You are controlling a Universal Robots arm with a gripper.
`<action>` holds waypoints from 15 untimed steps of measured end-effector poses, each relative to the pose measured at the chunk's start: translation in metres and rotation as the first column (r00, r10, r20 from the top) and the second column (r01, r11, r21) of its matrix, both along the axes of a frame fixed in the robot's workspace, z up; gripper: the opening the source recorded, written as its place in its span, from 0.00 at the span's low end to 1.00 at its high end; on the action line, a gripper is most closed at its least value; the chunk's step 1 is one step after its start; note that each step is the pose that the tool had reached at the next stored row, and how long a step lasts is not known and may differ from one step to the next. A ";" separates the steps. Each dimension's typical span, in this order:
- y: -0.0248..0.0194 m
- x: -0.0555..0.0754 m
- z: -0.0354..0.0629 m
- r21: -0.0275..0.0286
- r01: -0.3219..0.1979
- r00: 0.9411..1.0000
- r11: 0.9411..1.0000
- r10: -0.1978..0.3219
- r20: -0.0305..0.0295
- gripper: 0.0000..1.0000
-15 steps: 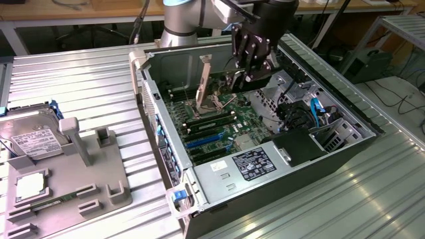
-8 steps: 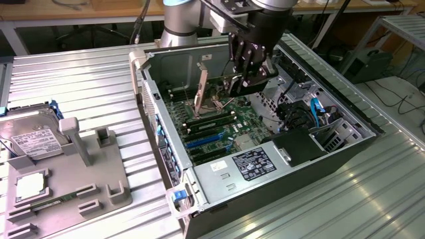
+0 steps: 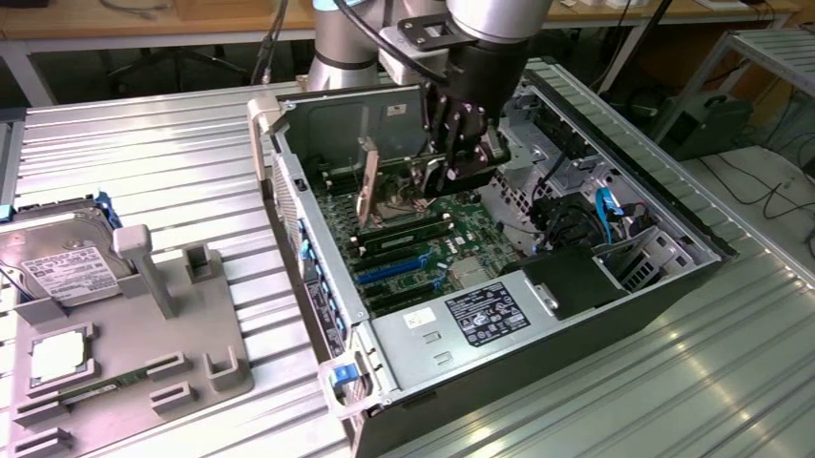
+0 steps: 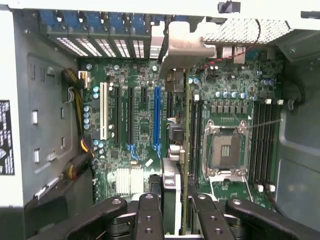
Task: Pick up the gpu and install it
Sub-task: 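Insert the gpu into the slot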
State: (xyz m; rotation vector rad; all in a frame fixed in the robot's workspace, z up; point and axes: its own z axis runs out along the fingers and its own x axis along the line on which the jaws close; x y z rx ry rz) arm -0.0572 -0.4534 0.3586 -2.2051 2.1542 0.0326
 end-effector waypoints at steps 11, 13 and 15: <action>0.0007 -0.009 -0.0231 0.000 0.000 1.000 1.000 0.000 0.000 0.28; 0.0007 -0.012 -0.0266 0.000 0.000 1.000 1.000 0.000 0.000 0.28; 0.0007 -0.016 -0.0303 0.000 0.000 1.000 1.000 0.000 0.000 0.28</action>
